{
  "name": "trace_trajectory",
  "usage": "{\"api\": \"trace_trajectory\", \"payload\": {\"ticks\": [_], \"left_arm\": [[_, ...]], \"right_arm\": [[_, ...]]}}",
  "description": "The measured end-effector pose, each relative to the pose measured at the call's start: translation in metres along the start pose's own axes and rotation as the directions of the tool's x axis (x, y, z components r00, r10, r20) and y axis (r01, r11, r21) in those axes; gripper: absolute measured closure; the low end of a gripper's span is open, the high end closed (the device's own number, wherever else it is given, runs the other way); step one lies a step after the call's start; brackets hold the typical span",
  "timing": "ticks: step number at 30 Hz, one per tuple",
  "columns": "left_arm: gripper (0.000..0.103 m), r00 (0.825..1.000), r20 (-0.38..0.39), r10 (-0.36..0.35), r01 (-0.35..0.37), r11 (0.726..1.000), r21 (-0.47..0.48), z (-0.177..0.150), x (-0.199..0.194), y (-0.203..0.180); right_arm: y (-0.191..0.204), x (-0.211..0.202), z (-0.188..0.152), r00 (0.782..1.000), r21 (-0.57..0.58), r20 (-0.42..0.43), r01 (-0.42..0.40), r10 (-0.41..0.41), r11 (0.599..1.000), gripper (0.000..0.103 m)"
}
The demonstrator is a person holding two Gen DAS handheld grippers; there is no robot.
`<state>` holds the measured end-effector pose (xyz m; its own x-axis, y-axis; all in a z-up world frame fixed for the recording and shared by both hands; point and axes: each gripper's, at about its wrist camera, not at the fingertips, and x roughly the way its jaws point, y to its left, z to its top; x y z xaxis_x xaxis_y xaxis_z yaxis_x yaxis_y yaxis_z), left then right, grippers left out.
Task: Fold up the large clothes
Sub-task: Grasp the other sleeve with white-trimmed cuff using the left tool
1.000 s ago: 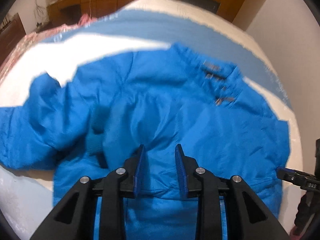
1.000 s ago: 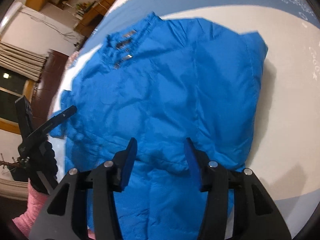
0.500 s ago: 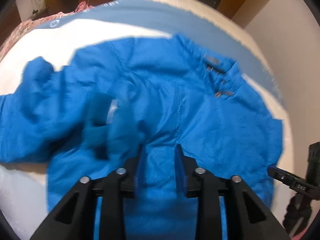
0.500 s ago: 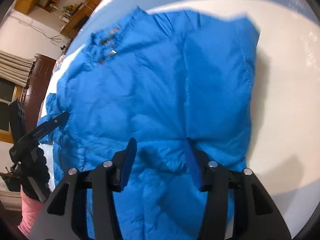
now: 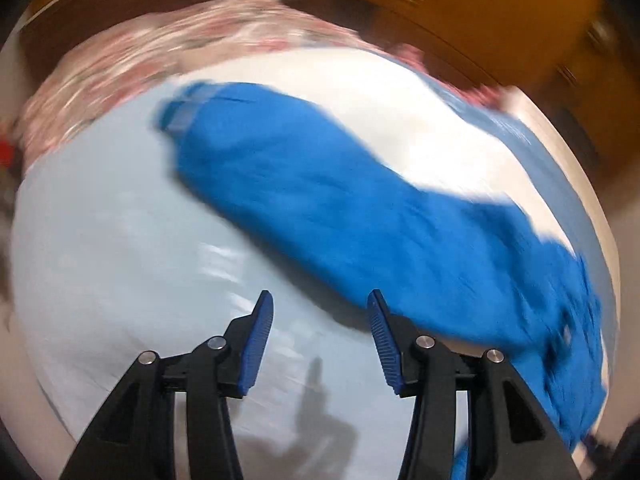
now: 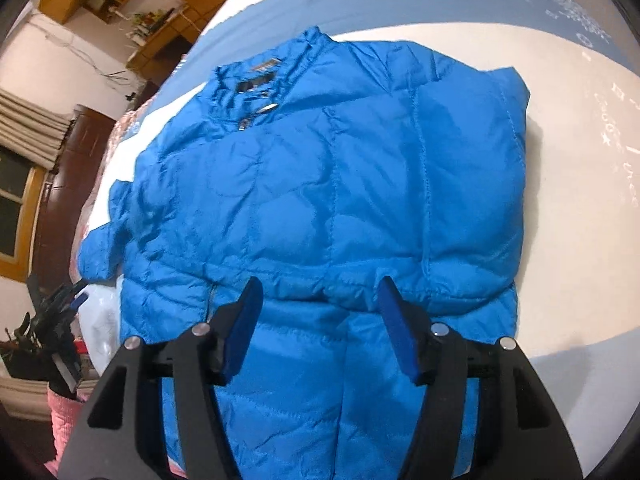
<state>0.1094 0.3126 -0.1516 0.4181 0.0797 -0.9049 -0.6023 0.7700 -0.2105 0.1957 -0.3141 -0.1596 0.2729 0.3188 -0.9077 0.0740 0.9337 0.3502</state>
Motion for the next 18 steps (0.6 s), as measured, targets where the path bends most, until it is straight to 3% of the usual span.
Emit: {"api": "trace_trajectory", "payload": {"ticks": [5, 15, 17, 18], "left_arm": [[0.053, 1.0, 0.011, -0.019, 0.02, 0.995, -0.097, 0.034, 0.018, 0.047], [0.047, 0.999, -0.009, -0.045, 0.044, 0.992, -0.121, 0.071, 0.06, 0.051], [0.06, 0.999, 0.005, -0.043, 0.043, 0.991, -0.123, 0.072, 0.059, 0.051], [0.072, 0.999, 0.011, -0.044, 0.045, 0.991, -0.123, 0.072, 0.06, 0.052]], "right_arm": [[0.001, 0.01, 0.003, 0.999, 0.018, -0.007, 0.044, -0.043, 0.999, 0.043], [0.003, 0.015, 0.003, 0.997, 0.049, -0.011, 0.082, -0.082, 0.995, 0.043], [0.004, 0.015, 0.003, 0.996, 0.053, -0.012, 0.086, -0.085, 0.995, 0.043], [0.004, 0.015, 0.002, 0.996, 0.054, -0.012, 0.087, -0.086, 0.995, 0.043]]}}
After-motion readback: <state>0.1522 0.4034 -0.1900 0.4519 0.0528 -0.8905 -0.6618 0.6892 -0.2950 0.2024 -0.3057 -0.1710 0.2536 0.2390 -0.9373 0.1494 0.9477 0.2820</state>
